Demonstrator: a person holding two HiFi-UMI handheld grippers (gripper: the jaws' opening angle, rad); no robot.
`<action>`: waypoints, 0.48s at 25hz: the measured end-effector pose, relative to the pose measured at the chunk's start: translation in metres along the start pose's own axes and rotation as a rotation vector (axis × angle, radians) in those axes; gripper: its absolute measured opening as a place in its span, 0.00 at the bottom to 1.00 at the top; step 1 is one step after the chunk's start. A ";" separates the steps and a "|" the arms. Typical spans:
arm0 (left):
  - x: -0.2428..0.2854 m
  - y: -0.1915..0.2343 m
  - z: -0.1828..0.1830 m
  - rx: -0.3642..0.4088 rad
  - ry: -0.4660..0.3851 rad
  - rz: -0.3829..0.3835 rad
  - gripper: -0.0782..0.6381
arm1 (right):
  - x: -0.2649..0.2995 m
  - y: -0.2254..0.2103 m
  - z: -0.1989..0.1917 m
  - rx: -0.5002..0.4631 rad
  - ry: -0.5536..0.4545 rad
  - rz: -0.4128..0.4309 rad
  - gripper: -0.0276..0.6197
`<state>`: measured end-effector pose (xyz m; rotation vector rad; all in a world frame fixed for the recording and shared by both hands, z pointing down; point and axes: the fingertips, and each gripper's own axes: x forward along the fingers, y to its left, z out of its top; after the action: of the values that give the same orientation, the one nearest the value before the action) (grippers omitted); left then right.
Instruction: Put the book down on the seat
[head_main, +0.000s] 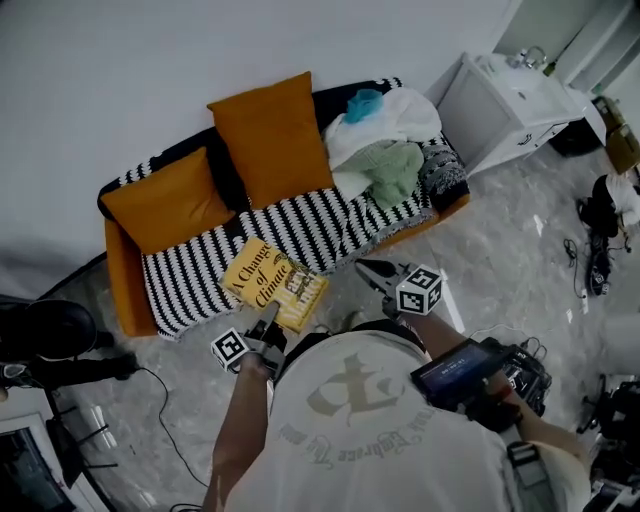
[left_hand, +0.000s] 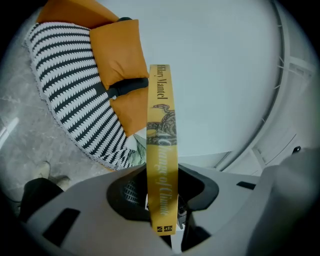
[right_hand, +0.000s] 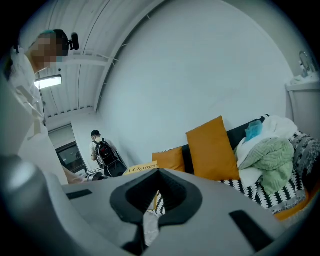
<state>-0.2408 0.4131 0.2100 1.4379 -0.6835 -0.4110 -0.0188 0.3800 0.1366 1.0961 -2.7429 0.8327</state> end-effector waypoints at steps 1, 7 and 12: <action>0.001 0.001 0.002 0.002 0.000 0.004 0.31 | 0.004 -0.001 0.002 -0.006 0.002 0.003 0.06; -0.005 0.009 0.009 -0.004 -0.042 0.039 0.31 | 0.013 -0.006 0.008 -0.016 0.017 0.034 0.06; -0.006 0.007 0.012 -0.012 -0.088 0.036 0.31 | 0.029 -0.016 0.003 -0.017 0.054 0.076 0.06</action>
<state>-0.2539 0.4082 0.2162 1.4001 -0.7753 -0.4515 -0.0295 0.3510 0.1486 0.9579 -2.7569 0.8333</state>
